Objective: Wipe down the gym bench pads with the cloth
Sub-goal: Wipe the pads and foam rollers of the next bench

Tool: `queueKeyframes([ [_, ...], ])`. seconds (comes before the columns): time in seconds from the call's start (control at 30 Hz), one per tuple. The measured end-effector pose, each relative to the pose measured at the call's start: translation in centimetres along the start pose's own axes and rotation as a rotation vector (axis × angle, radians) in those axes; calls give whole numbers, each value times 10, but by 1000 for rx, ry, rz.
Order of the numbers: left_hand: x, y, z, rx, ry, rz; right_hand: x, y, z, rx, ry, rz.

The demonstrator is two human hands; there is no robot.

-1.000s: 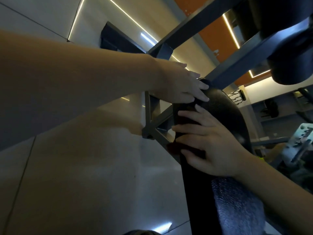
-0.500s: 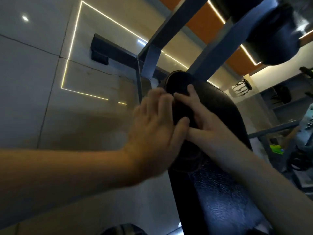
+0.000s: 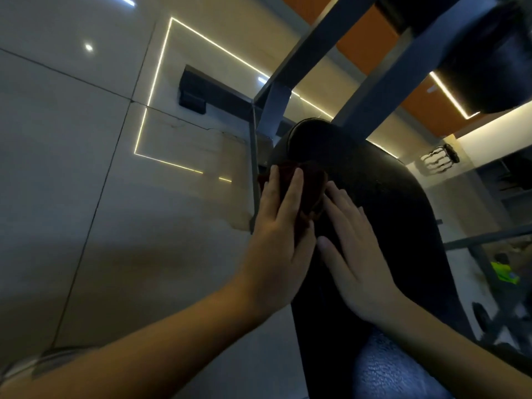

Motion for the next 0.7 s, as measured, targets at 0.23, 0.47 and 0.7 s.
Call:
queueKeyframes([
  [0.23,-61,21,11,-19,138,-157,0,-6,-1,90,-6,26],
  [0.47,-33,6,17,135,118,-177,-1,-5,1,109,-9,19],
  [0.7,62,-30,-11,109,209,-74,-4,-8,-1,86,-10,49],
])
Point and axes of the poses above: each hand's wrist, its own x-axis away from the middle knuckle, its own y-axis out of the back of the hand, z = x × y, the point moved 8 cm from there along -x, towards the middle knuckle, and after that the axes turned 8 degrees about -y, right-handed, at the moved point
